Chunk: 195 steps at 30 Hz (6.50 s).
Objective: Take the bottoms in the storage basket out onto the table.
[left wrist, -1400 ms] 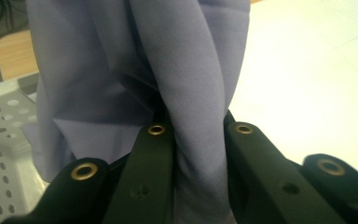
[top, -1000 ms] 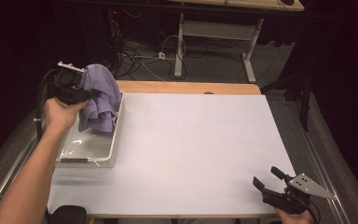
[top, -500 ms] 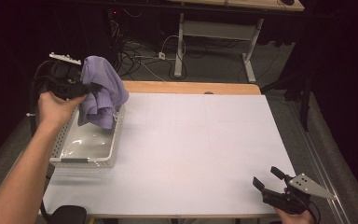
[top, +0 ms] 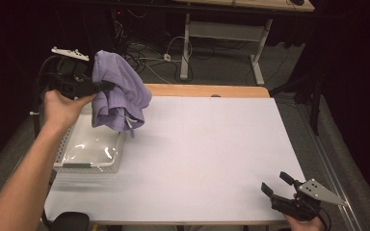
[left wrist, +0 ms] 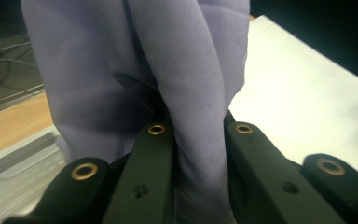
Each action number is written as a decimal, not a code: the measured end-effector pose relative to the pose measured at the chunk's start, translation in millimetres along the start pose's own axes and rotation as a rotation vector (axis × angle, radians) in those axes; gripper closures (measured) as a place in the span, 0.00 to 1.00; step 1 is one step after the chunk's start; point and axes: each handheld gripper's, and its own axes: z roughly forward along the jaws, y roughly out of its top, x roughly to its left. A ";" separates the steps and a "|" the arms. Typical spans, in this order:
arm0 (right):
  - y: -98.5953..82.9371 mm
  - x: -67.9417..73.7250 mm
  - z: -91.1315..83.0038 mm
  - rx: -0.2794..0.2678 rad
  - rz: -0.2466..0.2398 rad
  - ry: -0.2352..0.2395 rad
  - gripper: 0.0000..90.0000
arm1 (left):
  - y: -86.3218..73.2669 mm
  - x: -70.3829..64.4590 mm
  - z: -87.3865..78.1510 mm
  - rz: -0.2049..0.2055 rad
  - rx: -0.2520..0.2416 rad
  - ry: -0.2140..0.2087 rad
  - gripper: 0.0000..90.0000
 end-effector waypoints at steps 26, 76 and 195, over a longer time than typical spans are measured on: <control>-0.2 -0.3 0.0 0.001 -0.003 0.003 0.21 | 25.6 -66.7 51.5 0.136 0.014 -0.163 0.92; -0.6 -0.7 -0.7 -0.004 -0.001 0.008 0.21 | 10.9 -86.1 183.2 0.136 0.122 -0.166 0.91; -0.5 -0.7 -0.6 -0.004 -0.001 0.010 0.21 | -35.0 -53.6 148.4 0.031 0.137 -0.105 0.38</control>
